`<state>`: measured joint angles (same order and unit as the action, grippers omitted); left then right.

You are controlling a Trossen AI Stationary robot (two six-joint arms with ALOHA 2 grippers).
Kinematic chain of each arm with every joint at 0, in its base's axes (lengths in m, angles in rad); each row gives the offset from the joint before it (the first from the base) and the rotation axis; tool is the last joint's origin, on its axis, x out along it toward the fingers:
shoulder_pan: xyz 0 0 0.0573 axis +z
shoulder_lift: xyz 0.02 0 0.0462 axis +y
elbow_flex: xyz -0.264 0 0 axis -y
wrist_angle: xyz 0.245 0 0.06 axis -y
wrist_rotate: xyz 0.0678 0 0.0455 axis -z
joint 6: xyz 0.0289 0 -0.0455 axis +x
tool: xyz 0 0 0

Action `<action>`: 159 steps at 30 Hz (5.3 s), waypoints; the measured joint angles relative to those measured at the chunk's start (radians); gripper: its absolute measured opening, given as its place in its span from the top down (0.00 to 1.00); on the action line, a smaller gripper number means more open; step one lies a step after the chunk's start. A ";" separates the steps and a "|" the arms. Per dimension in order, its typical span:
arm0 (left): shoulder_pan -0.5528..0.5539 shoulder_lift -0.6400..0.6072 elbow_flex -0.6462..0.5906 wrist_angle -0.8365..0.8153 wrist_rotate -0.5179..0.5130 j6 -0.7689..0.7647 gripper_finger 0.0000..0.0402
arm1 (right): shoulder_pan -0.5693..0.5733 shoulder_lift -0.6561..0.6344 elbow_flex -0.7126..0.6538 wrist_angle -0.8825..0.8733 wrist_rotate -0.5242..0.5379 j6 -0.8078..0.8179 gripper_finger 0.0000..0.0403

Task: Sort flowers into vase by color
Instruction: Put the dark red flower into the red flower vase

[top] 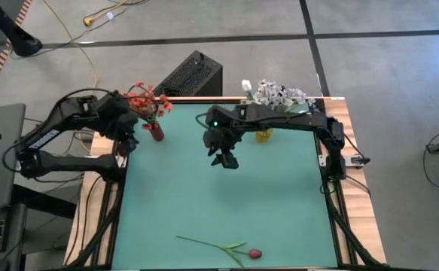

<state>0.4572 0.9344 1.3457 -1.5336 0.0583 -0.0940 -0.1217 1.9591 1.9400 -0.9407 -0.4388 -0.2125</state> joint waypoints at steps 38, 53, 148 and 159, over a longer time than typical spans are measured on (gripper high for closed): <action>-1.264 0.710 -0.009 0.978 -0.422 -0.068 0.48 | 0.768 0.002 -0.230 0.152 0.666 0.977 0.45; -1.167 1.052 -0.008 1.380 -0.429 -0.110 0.48 | 1.012 0.008 -0.349 0.365 1.184 1.134 0.45; -0.767 -0.270 -0.853 1.715 -0.427 0.433 1.00 | 0.070 -0.045 -0.686 1.521 0.217 0.175 0.58; -0.595 -0.273 -0.853 1.822 -0.348 0.415 1.00 | 0.025 -0.041 -0.661 1.693 0.175 -0.017 0.58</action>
<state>-0.1377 0.6617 0.4931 0.2887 -0.2895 0.3210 -0.0972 1.9176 1.2788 0.7518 -0.2634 -0.2292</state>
